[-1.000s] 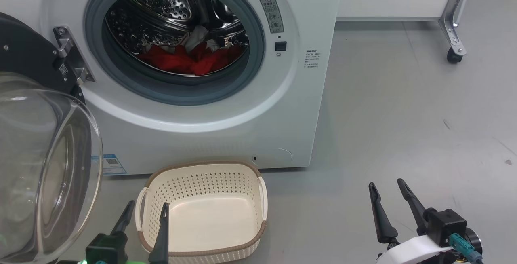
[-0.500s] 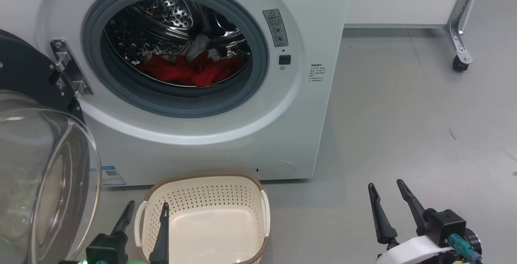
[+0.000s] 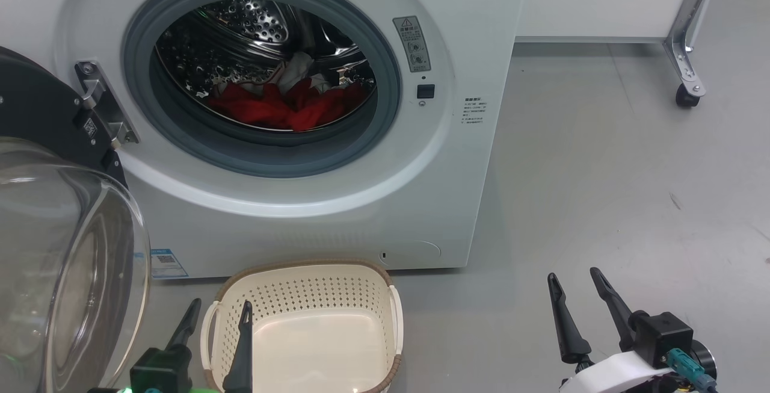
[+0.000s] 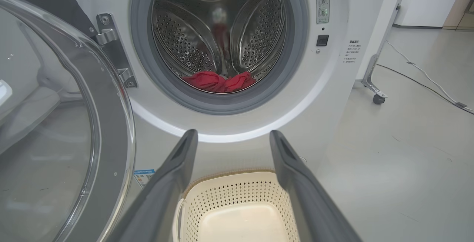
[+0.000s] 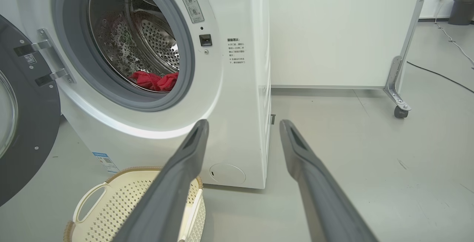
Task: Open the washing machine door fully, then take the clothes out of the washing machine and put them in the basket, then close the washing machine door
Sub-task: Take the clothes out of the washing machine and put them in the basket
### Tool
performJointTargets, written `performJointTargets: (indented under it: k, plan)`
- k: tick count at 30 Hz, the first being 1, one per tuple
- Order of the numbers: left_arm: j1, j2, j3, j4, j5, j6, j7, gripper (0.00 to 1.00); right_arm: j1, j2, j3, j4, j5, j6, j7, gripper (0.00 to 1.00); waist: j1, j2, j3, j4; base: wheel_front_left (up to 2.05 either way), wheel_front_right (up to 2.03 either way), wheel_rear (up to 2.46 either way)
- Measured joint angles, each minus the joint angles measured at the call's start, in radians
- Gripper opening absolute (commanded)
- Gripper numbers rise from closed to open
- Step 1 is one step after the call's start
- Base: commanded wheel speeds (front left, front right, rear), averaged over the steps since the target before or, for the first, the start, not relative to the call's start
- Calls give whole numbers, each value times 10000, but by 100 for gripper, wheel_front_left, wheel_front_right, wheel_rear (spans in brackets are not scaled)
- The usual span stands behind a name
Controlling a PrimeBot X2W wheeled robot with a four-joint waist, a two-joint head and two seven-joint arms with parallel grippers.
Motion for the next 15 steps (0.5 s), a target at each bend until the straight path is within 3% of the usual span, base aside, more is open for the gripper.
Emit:
performJointTargets:
  k: [15]
  plan:
    - [-30,-73,-40,-17,13,2,0,100,0,2,86,-105,-12,4,0,100,0,0,226,6,0,0,0]
